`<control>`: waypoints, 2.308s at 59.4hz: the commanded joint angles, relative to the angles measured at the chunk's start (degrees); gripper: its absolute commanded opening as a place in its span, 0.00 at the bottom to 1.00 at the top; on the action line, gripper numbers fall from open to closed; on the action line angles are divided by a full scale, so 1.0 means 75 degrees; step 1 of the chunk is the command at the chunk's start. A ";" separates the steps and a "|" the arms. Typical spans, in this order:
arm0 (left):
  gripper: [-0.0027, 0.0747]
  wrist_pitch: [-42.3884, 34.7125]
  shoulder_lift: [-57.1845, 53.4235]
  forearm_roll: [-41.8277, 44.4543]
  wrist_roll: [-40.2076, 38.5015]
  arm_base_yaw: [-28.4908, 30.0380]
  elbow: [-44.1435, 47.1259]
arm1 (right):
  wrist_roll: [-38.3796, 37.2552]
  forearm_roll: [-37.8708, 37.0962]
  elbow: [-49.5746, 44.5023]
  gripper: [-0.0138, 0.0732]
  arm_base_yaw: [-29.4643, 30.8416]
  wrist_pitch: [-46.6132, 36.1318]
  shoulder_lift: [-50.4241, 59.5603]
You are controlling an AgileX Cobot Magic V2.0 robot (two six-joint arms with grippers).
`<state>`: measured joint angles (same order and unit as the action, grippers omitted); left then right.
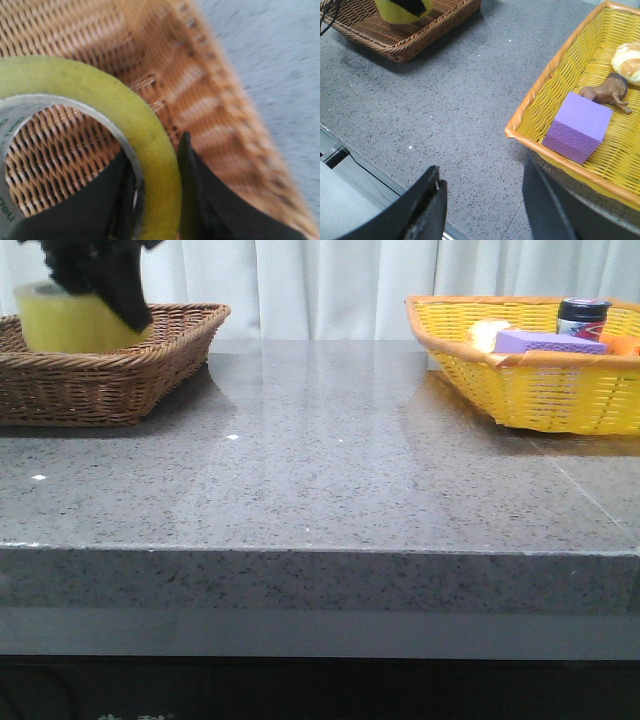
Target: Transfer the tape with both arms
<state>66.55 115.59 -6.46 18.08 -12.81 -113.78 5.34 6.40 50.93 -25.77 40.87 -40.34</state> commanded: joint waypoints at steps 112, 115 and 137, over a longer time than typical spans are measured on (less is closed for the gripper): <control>0.58 -0.3234 -0.9856 -0.1045 -0.1225 0.0040 0.8090 | 0.0008 0.0042 0.0159 0.60 0.0047 -0.0521 0.0019; 0.58 -0.3358 -1.0281 -0.1045 -0.1225 0.0040 0.8451 | 0.0008 0.0042 0.0159 0.60 0.0047 -0.0521 0.0019; 0.58 -0.3503 -1.1217 -0.1065 -0.1225 0.0040 0.9370 | 0.0008 0.0042 0.0159 0.60 0.0047 -0.0463 0.0019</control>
<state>45.04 31.45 -13.04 9.46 -12.57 -42.32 5.34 6.40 50.93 -25.77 41.26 -40.34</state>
